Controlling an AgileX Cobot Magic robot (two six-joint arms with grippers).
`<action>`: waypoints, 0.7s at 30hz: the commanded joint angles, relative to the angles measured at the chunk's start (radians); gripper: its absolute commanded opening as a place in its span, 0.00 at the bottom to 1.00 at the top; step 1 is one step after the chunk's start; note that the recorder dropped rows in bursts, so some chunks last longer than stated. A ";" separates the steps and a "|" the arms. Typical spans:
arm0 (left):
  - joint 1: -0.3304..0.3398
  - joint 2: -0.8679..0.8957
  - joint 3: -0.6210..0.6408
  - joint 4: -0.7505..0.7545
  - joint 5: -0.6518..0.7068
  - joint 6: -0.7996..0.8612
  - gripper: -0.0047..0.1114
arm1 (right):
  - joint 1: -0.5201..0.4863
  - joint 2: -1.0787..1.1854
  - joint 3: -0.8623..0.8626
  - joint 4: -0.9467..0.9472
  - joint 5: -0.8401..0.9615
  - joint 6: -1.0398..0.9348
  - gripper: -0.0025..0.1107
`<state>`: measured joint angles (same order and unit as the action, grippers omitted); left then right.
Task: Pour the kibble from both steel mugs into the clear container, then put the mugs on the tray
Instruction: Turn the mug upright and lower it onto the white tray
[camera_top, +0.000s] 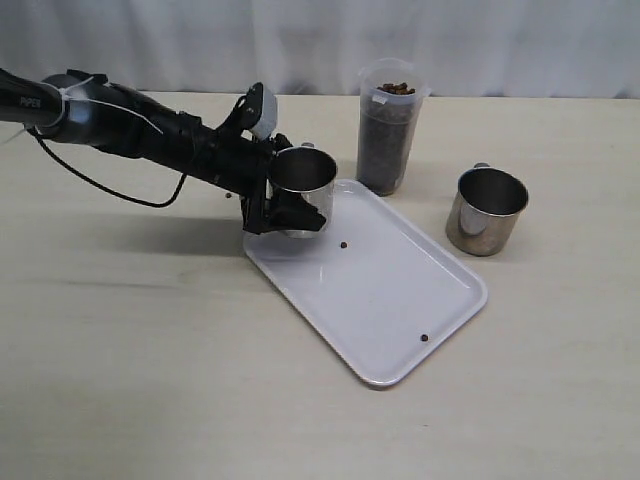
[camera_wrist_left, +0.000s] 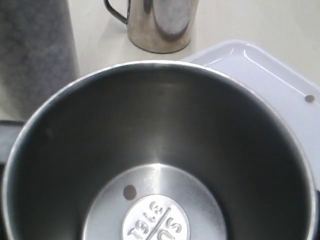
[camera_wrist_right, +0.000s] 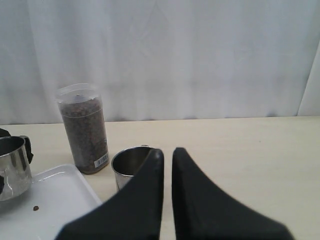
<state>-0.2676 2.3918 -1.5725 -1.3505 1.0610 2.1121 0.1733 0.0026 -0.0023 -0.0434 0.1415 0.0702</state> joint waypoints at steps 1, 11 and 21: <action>-0.001 0.029 0.000 -0.009 -0.023 0.030 0.04 | 0.002 -0.003 0.002 0.005 -0.001 -0.010 0.06; -0.001 0.073 0.000 0.005 -0.004 0.030 0.15 | 0.002 -0.003 0.002 0.005 -0.001 -0.010 0.06; -0.001 0.069 0.000 0.009 0.029 0.030 0.56 | 0.002 -0.003 0.002 0.005 -0.001 -0.010 0.06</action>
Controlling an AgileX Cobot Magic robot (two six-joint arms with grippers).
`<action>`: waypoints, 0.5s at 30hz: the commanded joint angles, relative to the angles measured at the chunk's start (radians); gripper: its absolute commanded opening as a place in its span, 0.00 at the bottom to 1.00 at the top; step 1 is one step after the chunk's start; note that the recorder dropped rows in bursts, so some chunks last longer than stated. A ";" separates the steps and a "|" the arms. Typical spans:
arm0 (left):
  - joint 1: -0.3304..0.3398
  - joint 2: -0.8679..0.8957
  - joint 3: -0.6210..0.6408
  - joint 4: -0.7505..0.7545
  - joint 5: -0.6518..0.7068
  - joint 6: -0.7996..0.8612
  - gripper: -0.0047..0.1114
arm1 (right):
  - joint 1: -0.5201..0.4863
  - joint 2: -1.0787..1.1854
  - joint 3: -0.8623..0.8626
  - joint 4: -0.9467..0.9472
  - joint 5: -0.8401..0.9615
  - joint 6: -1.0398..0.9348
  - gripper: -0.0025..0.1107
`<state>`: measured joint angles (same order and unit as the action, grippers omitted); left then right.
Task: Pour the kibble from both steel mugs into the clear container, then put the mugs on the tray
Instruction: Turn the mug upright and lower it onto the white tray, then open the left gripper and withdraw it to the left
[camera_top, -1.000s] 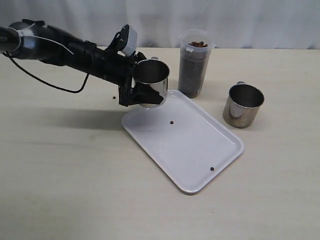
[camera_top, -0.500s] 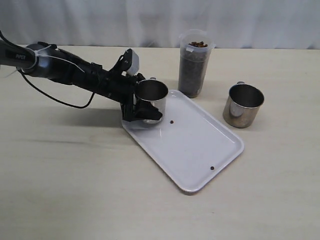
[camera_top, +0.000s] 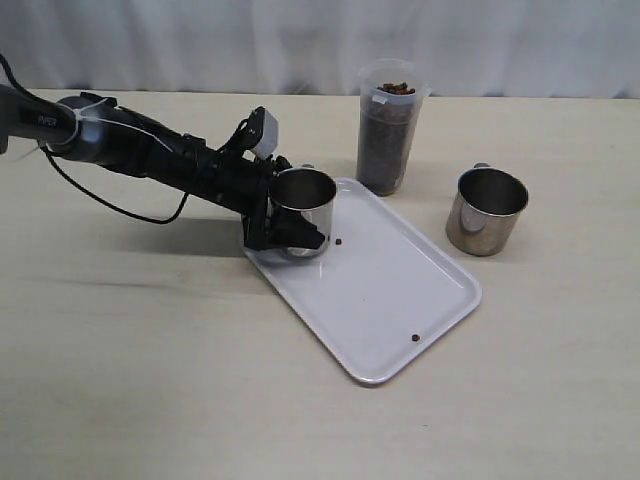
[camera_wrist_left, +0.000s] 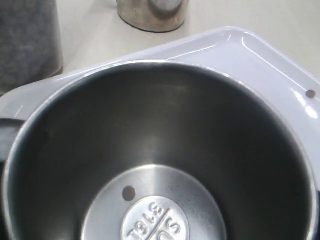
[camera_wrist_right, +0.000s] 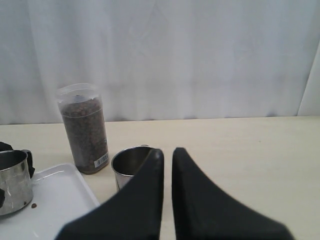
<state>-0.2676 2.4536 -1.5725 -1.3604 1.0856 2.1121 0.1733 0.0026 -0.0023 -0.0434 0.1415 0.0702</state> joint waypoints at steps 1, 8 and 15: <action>-0.001 0.007 0.000 0.019 0.005 0.030 0.62 | 0.002 -0.003 0.002 0.005 -0.001 -0.010 0.06; -0.001 0.007 0.000 0.017 0.045 0.030 0.82 | 0.002 -0.003 0.002 0.005 -0.001 -0.010 0.06; 0.003 -0.027 0.000 0.015 0.100 0.030 0.82 | 0.002 -0.003 0.002 0.005 -0.001 -0.010 0.06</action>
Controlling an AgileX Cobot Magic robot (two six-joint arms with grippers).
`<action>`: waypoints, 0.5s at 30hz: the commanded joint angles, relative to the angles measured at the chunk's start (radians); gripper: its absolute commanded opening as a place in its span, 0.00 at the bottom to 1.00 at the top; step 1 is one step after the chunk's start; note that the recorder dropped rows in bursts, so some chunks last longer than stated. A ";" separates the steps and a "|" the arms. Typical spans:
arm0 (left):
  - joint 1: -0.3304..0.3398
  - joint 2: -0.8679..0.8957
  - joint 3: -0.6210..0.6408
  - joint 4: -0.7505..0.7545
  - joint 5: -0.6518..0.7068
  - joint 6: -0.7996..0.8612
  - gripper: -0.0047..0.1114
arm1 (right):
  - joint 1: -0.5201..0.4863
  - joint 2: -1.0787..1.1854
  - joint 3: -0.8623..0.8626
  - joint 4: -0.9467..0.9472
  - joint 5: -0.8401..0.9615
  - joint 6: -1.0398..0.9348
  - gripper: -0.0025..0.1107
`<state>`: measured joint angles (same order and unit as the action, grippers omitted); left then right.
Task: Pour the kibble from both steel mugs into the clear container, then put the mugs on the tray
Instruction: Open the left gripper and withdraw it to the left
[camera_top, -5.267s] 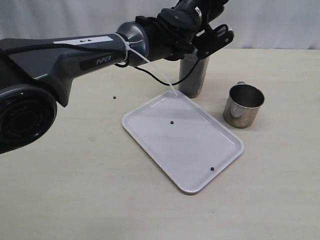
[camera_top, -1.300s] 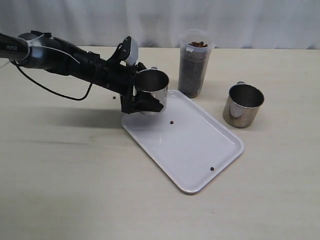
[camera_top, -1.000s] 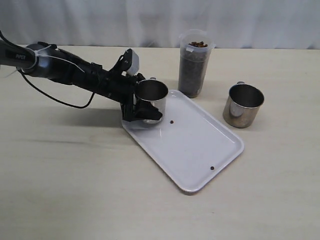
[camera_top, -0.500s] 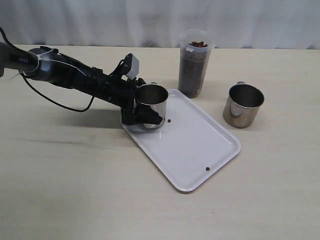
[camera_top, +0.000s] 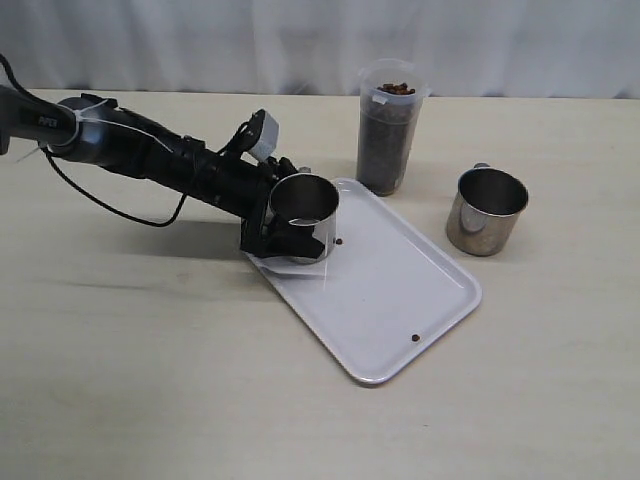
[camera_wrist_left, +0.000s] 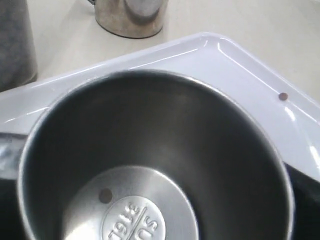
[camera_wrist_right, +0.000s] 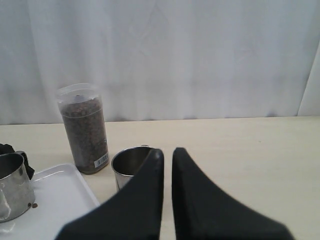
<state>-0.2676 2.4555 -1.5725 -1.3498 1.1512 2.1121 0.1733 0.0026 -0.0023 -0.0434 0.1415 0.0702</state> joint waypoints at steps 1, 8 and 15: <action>0.005 -0.038 0.000 0.004 0.036 0.030 0.82 | 0.002 -0.003 0.002 0.005 -0.001 -0.010 0.06; 0.013 -0.107 0.000 0.004 0.051 0.030 0.82 | 0.002 -0.003 0.002 0.005 -0.001 -0.010 0.06; 0.018 -0.176 0.000 0.004 0.055 0.014 0.82 | 0.002 -0.003 0.002 0.005 -0.001 -0.010 0.06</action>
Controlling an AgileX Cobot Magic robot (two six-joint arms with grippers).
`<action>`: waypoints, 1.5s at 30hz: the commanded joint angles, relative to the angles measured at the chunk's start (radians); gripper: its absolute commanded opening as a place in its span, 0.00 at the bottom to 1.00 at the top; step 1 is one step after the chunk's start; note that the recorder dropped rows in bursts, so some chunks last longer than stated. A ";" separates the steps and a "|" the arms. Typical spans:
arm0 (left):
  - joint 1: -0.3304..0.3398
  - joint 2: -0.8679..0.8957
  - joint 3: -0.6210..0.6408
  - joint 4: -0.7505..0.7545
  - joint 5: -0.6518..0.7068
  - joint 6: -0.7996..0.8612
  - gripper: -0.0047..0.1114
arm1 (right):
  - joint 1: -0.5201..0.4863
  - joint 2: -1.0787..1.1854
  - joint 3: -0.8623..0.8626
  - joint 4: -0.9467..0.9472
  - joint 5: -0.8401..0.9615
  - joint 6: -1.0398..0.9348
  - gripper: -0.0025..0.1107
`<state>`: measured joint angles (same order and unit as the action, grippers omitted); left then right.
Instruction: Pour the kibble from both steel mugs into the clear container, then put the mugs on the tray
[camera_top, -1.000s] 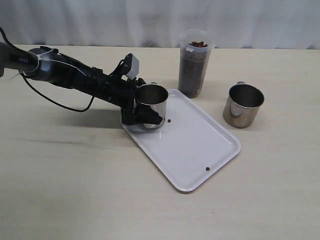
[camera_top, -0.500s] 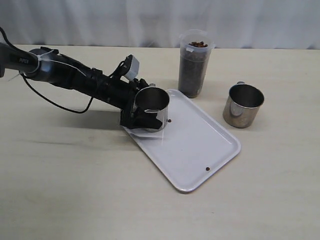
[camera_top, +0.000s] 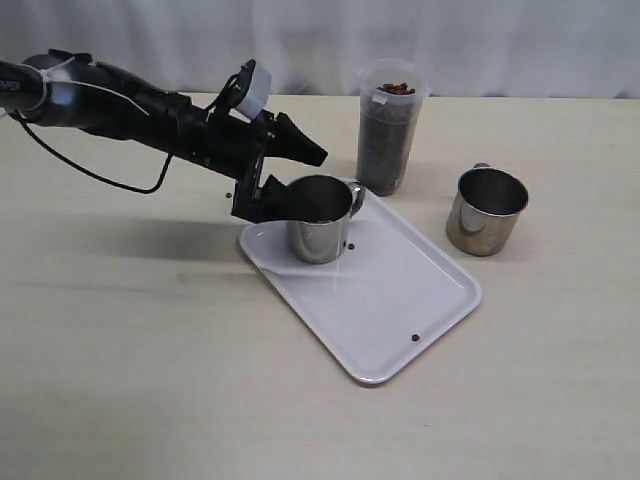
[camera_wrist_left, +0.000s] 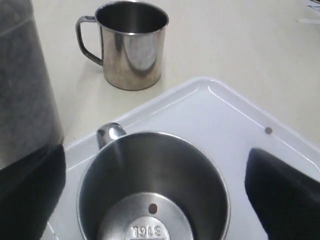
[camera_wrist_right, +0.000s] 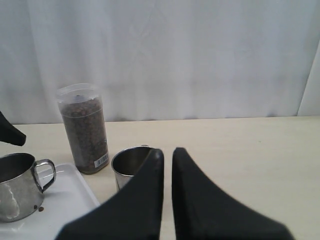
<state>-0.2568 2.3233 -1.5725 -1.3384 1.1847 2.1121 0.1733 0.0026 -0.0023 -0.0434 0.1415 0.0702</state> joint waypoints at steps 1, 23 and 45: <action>0.012 -0.054 0.000 -0.007 0.030 -0.017 0.82 | 0.002 -0.003 0.002 0.005 -0.001 -0.010 0.06; 0.397 -0.801 0.628 0.029 -0.817 -0.712 0.04 | 0.002 -0.003 0.002 0.005 -0.001 -0.010 0.06; 0.316 -2.255 1.550 -0.406 -0.988 -0.418 0.04 | 0.002 -0.003 0.002 0.005 -0.001 -0.010 0.06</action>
<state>0.0645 0.1813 -0.0695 -1.7346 0.2624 1.7413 0.1733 0.0026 -0.0023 -0.0434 0.1415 0.0702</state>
